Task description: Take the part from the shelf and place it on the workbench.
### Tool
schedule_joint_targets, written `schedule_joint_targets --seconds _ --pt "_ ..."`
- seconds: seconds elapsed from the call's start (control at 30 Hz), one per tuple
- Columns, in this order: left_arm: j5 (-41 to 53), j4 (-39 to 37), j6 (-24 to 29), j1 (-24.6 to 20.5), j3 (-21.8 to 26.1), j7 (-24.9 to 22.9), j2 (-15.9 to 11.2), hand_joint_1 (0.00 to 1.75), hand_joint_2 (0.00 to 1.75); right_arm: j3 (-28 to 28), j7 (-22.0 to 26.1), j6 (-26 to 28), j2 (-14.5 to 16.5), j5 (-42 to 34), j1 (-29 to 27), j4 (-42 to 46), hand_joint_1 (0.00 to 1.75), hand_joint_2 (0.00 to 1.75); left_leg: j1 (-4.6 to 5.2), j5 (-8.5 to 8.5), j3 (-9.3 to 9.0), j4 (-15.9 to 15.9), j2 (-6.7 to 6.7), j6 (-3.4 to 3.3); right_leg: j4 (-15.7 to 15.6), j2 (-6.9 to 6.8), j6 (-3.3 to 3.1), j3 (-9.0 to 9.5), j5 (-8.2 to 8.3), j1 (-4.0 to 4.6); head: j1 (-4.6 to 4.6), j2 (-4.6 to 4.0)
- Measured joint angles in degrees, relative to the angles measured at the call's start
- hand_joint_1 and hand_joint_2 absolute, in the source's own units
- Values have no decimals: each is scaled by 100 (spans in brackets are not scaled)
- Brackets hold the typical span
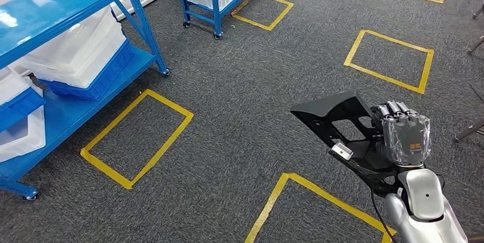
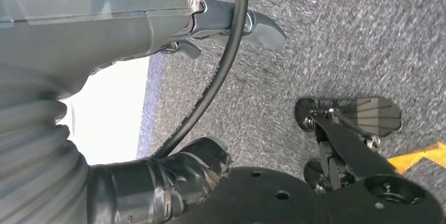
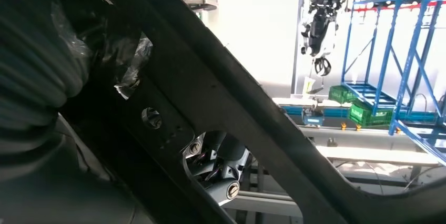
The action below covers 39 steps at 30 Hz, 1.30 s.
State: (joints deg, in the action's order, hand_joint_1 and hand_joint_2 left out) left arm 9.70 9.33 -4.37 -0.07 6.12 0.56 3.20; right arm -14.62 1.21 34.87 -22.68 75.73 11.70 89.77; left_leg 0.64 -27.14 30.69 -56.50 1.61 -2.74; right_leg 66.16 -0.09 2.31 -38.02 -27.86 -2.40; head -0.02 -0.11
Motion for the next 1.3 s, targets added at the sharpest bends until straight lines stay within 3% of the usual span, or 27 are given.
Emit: schedule_joint_targets --seconds 0.07,0.2,0.23,0.3,0.37,0.4,0.43,0.47,0.5,0.57,0.67,0.73,0.77,0.87,0.9,0.93,0.97,1.03,1.1,1.2,1.27,1.3 --pt "4 0 8 -9 0 3 -7 0 175 3 -7 -19 -11 24 4 -2 175 175 -15 -47 123 -174 2 100 -421 7 -25 268 35 -3 -3 0" --pt "13 0 11 -12 0 14 -6 0 175 17 -16 -62 -24 62 41 -8 175 175 -33 -97 192 -284 -15 225 -435 28 -244 227 66 44 -12 0" --pt "18 0 7 -11 -1 16 -3 0 175 17 -16 -71 -25 71 56 -8 175 175 -47 -201 242 -407 -37 249 -450 27 -286 216 89 47 -12 0" --pt "32 0 -1 -8 -2 22 4 0 175 17 -18 -89 -25 85 85 -11 175 175 -66 -587 481 -967 -90 287 -472 22 -352 178 132 66 -13 0" --pt "40 0 -2 -7 -2 31 6 0 175 17 -19 -102 -25 97 98 -28 175 175 -65 -925 775 -1652 -110 276 -475 23 -393 119 169 109 -13 0" --pt "42 0 1 -7 -2 37 6 0 175 16 -22 -109 -25 101 99 -42 175 175 -58 -957 825 -1803 -114 248 -475 26 -404 95 185 133 -13 0" --pt "44 0 6 -6 -2 40 5 0 175 16 -31 -119 -25 104 100 -55 175 175 -42 -877 763 -1736 -119 207 -475 31 -412 81 200 152 -13 0" --pt "46 0 14 -2 -2 43 5 0 175 15 -42 -126 -25 108 102 -65 175 175 -14 -711 594 -1460 -126 155 -475 37 -414 78 212 166 -13 0" --pt "48 0 25 1 -2 43 3 0 175 15 -57 -132 -25 109 106 -69 175 175 31 -514 358 -1052 -136 91 -478 42 -413 81 224 170 -13 0" --pt "49 0 49 4 -1 36 -11 0 175 15 -85 -136 -25 111 112 -74 175 175 110 -274 2 -366 -132 -27 -490 41 -383 84 257 170 -12 0" --pt "51 0 76 -7 0 24 -22 0 175 15 -96 -139 -26 111 113 -85 175 175 149 -182 -79 -79 -102 -141 -569 21 -283 88 340 135 -13 0" --pt "50 0 82 -12 0 9 -14 0 175 15 -97 -151 -37 109 121 -93 175 175 125 -31 -161 120 -88 -156 -534 15 -236 74 302 133 -10 0" --pt "49 0 83 -11 0 -3 -9 0 175 15 -101 -166 -46 100 131 -96 175 175 107 46 -196 215 -78 -150 -386 16 -218 9 187 138 -9 0" --pt "47 0 82 6 0 -33 0 0 175 15 -114 -232 -66 50 144 -126 175 175 80 118 -159 246 -56 -128 569 16 -144 -407 -343 109 -9 0" --pt "46 0 80 10 0 -36 4 0 175 15 -114 -259 -68 12 140 -141 175 175 72 111 -129 213 -54 -116 771 13 -112 -485 -397 86 -9 0" --pt "45 0 78 9 0 -37 10 0 175 15 -114 -288 -69 -36 138 -152 175 175 60 96 -102 170 -44 -95 770 8 -81 -464 -343 64 -9 0" --pt "43 0 76 7 0 -37 16 0 175 15 -113 -322 -70 -99 140 -159 175 175 41 69 -77 112 -29 -65 559 -15 -51 -336 -201 44 -9 0" --pt "38 0 74 8 1 -38 22 0 175 14 -107 -386 -70 -228 164 -164 175 175 16 -32 -22 -56 16 28 -101 -163 -4 21 57 32 -5 0" --pt "27 0 72 16 4 -39 16 0 175 10 -98 -429 -70 -306 206 -166 175 175 23 -136 38 -209 66 115 -406 -237 -80 161 111 51 -9 0" --pt "1 0 44 13 9 -38 10 0 175 -1 -86 -467 -52 -329 280 -184 175 175 22 -212 63 -274 138 188 -389 -91 -237 122 109 69 -14 0" --pt "-5 0 17 5 11 -39 10 0 175 -19 -79 -488 -31 -329 354 -205 175 175 -8 -412 150 -508 35 249 -417 3 -305 111 141 66 -14 0" --pt "-7 0 8 3 13 -39 10 0 175 -34 -77 -496 -19 -327 389 -215 175 175 -24 -595 272 -787 -43 279 -432 47 -335 104 158 66 -14 0"
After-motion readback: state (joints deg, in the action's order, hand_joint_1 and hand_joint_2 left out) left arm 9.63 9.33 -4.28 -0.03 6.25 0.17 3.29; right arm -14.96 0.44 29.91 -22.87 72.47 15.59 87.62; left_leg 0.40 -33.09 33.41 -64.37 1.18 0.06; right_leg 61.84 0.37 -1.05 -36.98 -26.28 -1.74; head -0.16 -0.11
